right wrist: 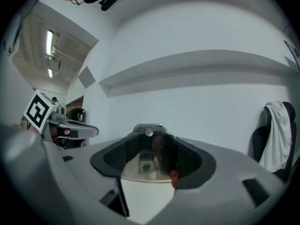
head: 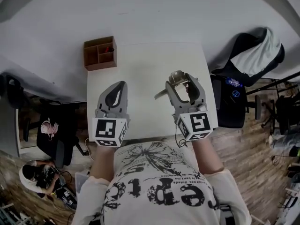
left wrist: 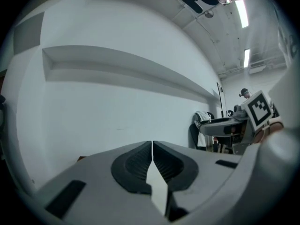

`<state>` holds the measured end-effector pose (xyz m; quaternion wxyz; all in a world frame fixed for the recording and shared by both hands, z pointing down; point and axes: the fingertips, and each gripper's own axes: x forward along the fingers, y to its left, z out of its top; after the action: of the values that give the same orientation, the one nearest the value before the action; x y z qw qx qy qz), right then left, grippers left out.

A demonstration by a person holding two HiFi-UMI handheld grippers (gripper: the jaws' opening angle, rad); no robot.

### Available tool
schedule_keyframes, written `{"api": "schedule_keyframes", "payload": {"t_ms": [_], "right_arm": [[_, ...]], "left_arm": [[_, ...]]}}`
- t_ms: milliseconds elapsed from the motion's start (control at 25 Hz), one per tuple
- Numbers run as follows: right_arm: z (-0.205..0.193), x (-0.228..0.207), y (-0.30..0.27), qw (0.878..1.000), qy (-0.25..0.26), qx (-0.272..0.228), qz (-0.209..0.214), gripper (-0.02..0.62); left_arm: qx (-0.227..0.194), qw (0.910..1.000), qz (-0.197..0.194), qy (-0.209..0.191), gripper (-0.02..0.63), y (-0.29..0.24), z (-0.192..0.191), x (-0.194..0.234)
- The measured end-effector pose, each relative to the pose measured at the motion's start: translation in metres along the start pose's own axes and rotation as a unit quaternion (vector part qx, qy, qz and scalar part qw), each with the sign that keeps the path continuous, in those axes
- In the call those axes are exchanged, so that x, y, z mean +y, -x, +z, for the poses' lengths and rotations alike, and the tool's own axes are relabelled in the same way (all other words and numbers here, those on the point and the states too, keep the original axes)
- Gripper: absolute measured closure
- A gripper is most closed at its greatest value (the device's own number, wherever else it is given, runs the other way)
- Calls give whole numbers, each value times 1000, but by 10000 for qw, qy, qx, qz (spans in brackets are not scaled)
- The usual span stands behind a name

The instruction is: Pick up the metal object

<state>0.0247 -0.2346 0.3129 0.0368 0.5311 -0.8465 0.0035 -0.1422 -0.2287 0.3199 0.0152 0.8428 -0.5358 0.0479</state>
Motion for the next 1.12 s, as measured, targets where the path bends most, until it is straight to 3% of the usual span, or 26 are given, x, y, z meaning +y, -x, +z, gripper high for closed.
{"api": "schedule_keyframes", "payload": {"t_ms": [200,1120], "right_arm": [[10,0,3,9997,47,-235,110,314],[0,4,8,9986,-264,-242,382,318]], "left_arm": [[-85,9999,111,-73,594,3,13,-2],[-97,9989,433,-124,595,13,21,-17]]}}
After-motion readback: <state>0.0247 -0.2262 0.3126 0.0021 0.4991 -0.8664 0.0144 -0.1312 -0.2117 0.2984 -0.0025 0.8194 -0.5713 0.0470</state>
